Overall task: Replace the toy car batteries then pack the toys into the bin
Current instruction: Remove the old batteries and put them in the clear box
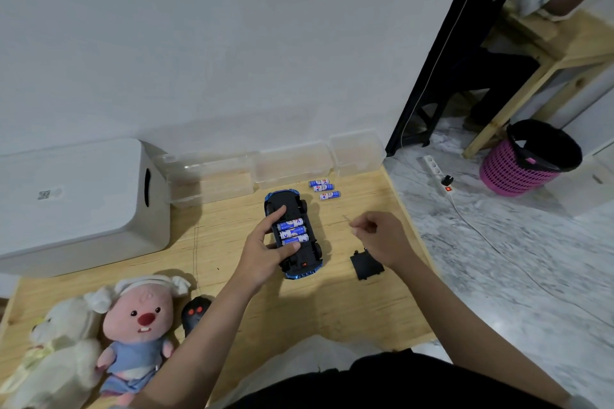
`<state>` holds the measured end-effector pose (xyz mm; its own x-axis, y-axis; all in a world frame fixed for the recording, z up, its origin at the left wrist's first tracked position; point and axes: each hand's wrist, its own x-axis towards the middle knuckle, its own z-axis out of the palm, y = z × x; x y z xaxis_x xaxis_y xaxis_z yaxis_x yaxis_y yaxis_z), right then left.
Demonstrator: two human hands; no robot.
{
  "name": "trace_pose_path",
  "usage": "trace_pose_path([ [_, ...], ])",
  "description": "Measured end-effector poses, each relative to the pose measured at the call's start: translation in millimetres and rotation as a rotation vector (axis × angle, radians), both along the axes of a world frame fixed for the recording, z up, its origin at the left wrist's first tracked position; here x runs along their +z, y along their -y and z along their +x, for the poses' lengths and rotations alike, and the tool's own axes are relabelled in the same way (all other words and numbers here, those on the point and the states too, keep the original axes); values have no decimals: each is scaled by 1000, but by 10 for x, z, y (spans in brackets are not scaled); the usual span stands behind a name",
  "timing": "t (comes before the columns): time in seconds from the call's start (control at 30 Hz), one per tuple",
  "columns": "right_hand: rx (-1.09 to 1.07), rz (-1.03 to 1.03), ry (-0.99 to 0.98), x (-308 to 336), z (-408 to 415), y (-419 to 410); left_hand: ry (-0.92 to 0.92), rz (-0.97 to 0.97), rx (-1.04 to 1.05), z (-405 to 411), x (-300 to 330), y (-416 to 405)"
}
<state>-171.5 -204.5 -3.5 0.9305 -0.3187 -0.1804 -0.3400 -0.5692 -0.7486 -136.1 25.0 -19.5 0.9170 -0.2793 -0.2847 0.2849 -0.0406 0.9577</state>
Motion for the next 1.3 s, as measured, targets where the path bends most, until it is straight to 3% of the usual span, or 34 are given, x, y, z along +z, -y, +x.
trace_pose_path([
  [0.2,207,6,112,221,152,-448,85,32,-60,8,55,35],
  [0.4,152,80,37,221,280,-638,187,194,-95,-5,94,50],
  [0.67,-53,253,-40,206,399,-774,264,223,-32,-68,182,116],
  [0.9,-114,302,86,322,413,-815,298,225,2,-26,177,116],
  [1.0,-218,467,124,410,426,-833,293,212,11,-11,187,117],
  [1.13,-386,992,45,556,497,-708,285,214,26,11,208,95],
  [1.2,-313,914,-57,582,504,-641,282,215,27,21,203,89],
  [1.3,-158,586,-177,580,473,-650,288,209,22,27,182,100],
])
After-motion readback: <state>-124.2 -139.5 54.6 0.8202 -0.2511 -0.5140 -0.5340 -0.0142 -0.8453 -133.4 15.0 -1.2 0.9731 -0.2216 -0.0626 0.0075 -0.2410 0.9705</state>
